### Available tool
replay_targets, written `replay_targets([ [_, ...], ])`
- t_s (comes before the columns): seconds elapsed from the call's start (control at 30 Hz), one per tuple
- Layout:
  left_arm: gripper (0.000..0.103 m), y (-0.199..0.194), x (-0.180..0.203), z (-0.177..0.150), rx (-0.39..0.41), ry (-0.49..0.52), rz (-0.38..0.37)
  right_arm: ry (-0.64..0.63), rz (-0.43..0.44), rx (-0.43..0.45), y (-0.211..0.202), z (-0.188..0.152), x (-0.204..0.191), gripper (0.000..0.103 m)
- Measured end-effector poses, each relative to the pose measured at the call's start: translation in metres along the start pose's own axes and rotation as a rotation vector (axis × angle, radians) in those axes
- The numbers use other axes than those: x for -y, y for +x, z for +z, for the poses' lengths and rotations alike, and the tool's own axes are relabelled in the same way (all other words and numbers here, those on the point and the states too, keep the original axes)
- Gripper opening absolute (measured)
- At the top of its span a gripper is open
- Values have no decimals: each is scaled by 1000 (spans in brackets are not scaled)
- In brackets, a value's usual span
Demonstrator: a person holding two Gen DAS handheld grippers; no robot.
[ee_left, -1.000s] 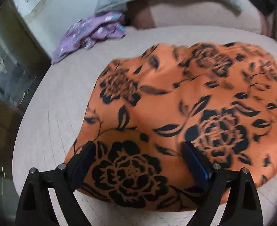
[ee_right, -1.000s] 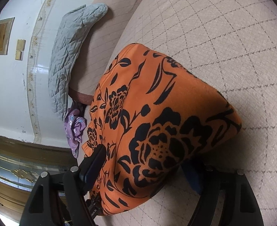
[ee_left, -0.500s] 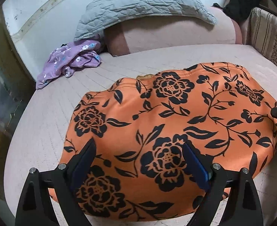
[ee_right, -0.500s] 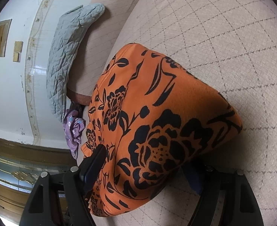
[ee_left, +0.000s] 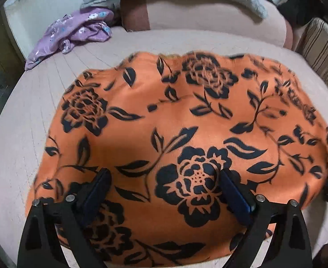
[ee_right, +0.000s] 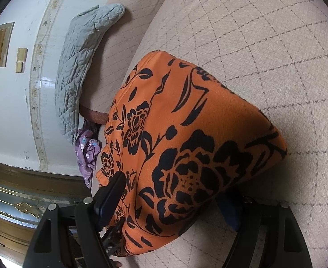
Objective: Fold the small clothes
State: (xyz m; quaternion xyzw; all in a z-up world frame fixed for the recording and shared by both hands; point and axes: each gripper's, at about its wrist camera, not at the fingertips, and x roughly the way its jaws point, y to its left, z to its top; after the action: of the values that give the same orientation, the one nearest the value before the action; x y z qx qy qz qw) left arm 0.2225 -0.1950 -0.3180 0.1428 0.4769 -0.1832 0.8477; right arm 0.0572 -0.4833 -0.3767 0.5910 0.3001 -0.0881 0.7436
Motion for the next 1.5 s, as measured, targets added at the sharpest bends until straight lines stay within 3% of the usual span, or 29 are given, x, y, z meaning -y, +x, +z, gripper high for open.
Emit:
replay_targets([
  [0.17,98,-26,-57,6,63,-124,123,65,59,13,-4,7,11,80],
  [0.23,97,-24,-91,3,45,-200,199,89,76,27,-5,10,15,80],
  [0.3,98,-11,-114,-4,-21,-227,263,67,66,40,-3,10,13,79],
  [0.37,98,2,-128,-12,-71,-237,236,19,36,66,-2,9,6,79],
  [0.4,98,1,-134,-15,-59,-262,197,-7,16,79,-1,8,3,70],
  [0.43,98,-1,-137,-16,-57,-272,175,-60,-32,96,0,7,-4,60],
  [0.47,98,-3,-139,-18,-56,-269,157,-96,-64,99,3,7,-8,36],
  [0.6,98,-13,-157,-22,-38,-270,188,-229,-145,148,1,-4,-25,30],
  [0.73,98,-20,-189,-16,-12,-360,210,-481,-242,259,-13,-31,-69,27],
  [0.87,98,-24,-211,-9,2,-406,252,-691,-274,318,-18,-62,-120,25],
  [1.0,98,-29,-227,-7,11,-432,301,-871,-222,279,-6,-108,-182,24],
  [1.13,98,-41,-250,-11,26,-486,339,-1046,-211,161,33,-177,-227,24],
  [1.2,98,-44,-263,-15,28,-523,342,-1101,-247,86,59,-204,-235,29],
  [1.27,98,-45,-272,-19,25,-550,341,-1112,-268,-54,95,-229,-231,37],
  [1.33,98,-43,-276,-20,20,-560,329,-1101,-225,-175,120,-247,-220,44],
  [1.4,98,-41,-274,-20,20,-546,308,-1145,-191,-130,116,-259,-215,60],
  [1.47,97,-39,-267,-16,25,-518,234,-1133,-59,-178,101,-256,-212,80],
  [1.5,97,-40,-263,-15,26,-511,190,-1113,-21,-209,94,-253,-212,84],
])
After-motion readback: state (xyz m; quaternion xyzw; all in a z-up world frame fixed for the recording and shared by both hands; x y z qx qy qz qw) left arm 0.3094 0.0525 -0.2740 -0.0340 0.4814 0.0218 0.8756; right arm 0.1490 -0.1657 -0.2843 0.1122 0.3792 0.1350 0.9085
